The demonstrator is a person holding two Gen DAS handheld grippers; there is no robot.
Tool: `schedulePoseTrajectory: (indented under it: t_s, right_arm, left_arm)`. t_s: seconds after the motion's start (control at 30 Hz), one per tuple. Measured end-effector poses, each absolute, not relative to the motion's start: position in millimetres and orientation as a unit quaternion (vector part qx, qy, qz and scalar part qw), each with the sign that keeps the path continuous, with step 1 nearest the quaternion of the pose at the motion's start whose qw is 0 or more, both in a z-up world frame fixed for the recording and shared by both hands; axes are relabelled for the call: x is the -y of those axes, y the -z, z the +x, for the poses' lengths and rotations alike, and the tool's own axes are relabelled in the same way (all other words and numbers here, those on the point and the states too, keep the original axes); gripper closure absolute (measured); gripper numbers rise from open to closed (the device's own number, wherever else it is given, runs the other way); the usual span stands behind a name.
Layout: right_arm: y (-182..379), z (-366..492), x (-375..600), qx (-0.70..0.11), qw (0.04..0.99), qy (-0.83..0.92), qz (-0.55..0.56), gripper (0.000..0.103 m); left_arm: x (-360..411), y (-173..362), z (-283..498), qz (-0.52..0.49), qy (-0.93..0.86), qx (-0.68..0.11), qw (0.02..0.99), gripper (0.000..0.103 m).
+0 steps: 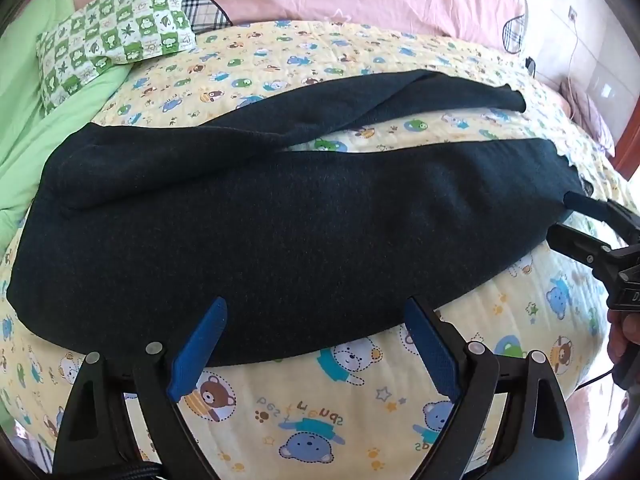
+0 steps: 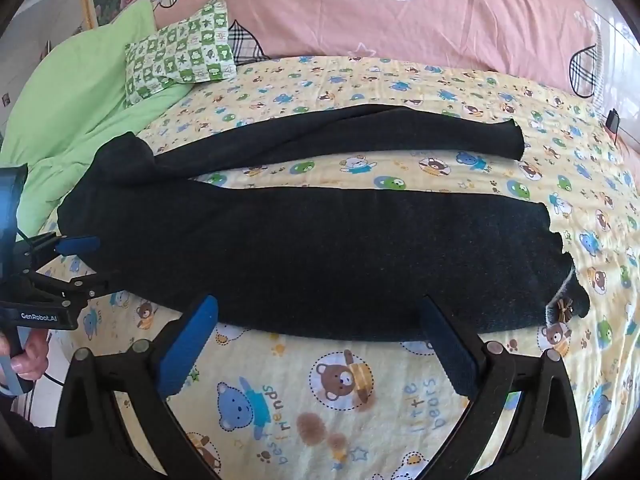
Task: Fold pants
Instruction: 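Move both grippers toward the black pants' leg cuffs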
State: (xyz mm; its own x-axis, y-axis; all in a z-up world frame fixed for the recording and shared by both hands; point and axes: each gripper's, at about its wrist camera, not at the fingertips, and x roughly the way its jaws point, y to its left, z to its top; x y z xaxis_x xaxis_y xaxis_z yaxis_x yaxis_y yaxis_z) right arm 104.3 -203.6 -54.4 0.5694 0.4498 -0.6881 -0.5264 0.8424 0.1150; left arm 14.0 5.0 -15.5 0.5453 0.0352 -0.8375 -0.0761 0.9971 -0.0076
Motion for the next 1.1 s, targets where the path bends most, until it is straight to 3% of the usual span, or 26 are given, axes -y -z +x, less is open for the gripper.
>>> schedulePoseTrajectory:
  t_s: [1.1]
  right_arm:
    - [56,100,186,-0.375,0.876,-0.298,-0.052,0.002]
  left_arm:
    - [-8,16,18,-0.021,-0.041,-0.484,0.874,0.012]
